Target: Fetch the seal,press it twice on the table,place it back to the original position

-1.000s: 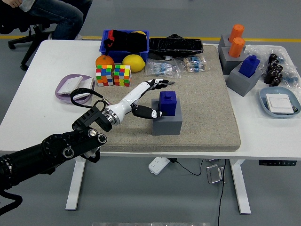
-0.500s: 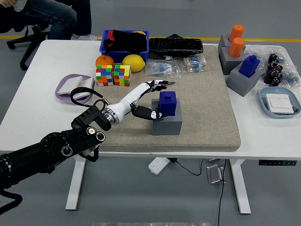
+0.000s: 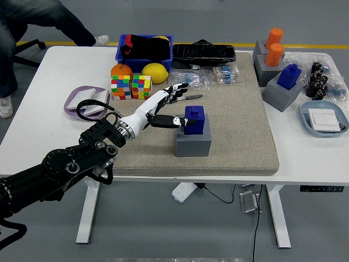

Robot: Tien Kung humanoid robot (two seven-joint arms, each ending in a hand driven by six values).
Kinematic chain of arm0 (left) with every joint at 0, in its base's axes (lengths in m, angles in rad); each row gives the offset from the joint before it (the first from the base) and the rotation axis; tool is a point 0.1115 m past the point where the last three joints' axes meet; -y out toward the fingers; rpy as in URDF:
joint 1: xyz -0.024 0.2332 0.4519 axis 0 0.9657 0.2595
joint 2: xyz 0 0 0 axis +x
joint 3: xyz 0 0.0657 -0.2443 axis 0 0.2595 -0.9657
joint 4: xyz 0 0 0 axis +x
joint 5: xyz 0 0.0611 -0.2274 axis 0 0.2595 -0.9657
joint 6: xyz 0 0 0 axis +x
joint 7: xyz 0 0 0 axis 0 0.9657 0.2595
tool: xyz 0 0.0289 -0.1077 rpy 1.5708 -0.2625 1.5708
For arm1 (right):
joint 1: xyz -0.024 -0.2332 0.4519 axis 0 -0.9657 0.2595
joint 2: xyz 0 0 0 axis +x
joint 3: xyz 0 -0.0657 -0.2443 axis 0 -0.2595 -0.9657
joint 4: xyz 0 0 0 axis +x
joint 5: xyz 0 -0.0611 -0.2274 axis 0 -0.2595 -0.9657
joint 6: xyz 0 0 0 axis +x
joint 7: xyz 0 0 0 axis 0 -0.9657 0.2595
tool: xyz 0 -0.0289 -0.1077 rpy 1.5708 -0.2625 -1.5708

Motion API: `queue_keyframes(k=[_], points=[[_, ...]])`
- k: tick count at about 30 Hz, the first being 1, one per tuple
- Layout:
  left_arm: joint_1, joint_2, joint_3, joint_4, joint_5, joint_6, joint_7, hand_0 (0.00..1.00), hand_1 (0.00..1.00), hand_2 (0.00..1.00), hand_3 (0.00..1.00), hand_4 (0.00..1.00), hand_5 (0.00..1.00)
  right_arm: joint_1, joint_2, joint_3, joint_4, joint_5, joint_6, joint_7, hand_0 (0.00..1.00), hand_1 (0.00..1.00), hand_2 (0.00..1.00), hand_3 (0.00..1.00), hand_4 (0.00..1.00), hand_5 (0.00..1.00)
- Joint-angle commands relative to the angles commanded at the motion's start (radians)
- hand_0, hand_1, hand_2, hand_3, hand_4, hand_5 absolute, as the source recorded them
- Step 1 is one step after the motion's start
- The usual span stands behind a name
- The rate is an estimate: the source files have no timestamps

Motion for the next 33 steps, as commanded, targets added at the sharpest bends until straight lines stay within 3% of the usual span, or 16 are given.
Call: queue_keyframes(k=[1, 2, 5, 7, 8, 13, 14, 16, 19, 20, 27, 31, 33], points=[[0.0, 0.003, -0.01, -0.003, -0.008, -0.016, 0.003, 0.965, 0.99, 0.984, 0.995, 0.998, 0.565, 0.0, 0.0, 0.0, 0.0, 0.0, 0.0, 0.0, 0.951, 0.794, 0.798, 0.823, 0.902, 0.499], [0.0, 0.007, -0.022, -0.008, -0.014, -0.034, 0.008, 0.982, 0.998, 0.998, 0.998, 0.998, 0.789, -0.001, 0.0, 0.001, 0.0, -0.001, 0.0, 0.0, 0.951, 0.794, 0.798, 0.823, 0.901, 0.498], [0.0, 0.017, -0.049, -0.027, -0.026, -0.076, 0.024, 0.982, 0.998, 0.998, 0.998, 0.998, 0.789, -0.002, 0.001, 0.004, -0.001, -0.001, 0.0, 0.0, 0.951, 0.794, 0.798, 0.823, 0.901, 0.498], [-0.002, 0.024, -0.07, -0.039, -0.039, -0.081, 0.027, 0.982, 0.998, 0.998, 0.998, 0.998, 0.789, -0.002, 0.002, 0.004, -0.001, -0.001, 0.0, 0.0, 0.951, 0.794, 0.798, 0.823, 0.901, 0.498], [-0.002, 0.025, -0.077, -0.039, -0.045, -0.076, 0.025, 0.997, 0.998, 0.998, 0.998, 0.998, 0.998, -0.002, 0.003, 0.004, -0.001, -0.001, 0.0, 0.0, 0.951, 0.793, 0.798, 0.823, 0.901, 0.498], [0.001, 0.034, -0.11, -0.006, -0.091, 0.012, -0.003, 0.997, 0.998, 0.998, 0.998, 0.998, 0.998, 0.0, 0.004, 0.004, 0.002, 0.001, -0.002, 0.0, 0.951, 0.793, 0.798, 0.823, 0.901, 0.498], [0.003, 0.04, -0.114, 0.005, -0.106, 0.052, -0.02, 0.976, 0.998, 0.998, 0.998, 0.962, 0.915, 0.0, 0.004, 0.005, 0.002, 0.001, -0.004, -0.001, 0.951, 0.793, 0.798, 0.823, 0.901, 0.497], [0.005, 0.048, -0.121, 0.021, -0.126, 0.103, -0.046, 0.976, 0.998, 0.998, 0.998, 0.962, 0.915, 0.0, 0.004, 0.005, 0.002, 0.001, -0.004, -0.002, 0.951, 0.793, 0.798, 0.823, 0.901, 0.497], [0.011, 0.072, -0.155, 0.052, -0.17, 0.121, -0.076, 0.976, 0.998, 0.998, 0.998, 0.962, 0.915, -0.002, 0.005, 0.01, 0.0, -0.001, -0.004, -0.002, 0.951, 0.793, 0.798, 0.823, 0.901, 0.497], [0.012, 0.081, -0.169, 0.062, -0.166, 0.124, -0.077, 0.96, 0.973, 0.958, 0.957, 0.837, 0.328, -0.002, 0.004, 0.01, -0.001, -0.002, -0.004, -0.003, 0.951, 0.793, 0.798, 0.823, 0.901, 0.498], [0.014, 0.154, -0.269, 0.123, -0.146, 0.129, -0.074, 0.949, 0.957, 0.95, 0.956, 0.826, 0.34, 0.0, -0.001, 0.015, 0.0, -0.002, -0.006, -0.003, 0.951, 0.793, 0.797, 0.823, 0.901, 0.498], [0.014, 0.185, -0.295, 0.147, -0.142, 0.126, -0.07, 0.949, 0.957, 0.95, 0.956, 0.826, 0.34, 0.001, -0.001, 0.014, -0.001, -0.001, -0.006, -0.005, 0.951, 0.793, 0.797, 0.823, 0.901, 0.498], [0.017, 0.201, -0.301, 0.159, -0.144, 0.125, -0.07, 0.903, 0.908, 0.924, 0.942, 0.823, 0.314, 0.002, -0.002, 0.014, -0.001, -0.001, -0.005, -0.005, 0.951, 0.793, 0.797, 0.823, 0.901, 0.497]])
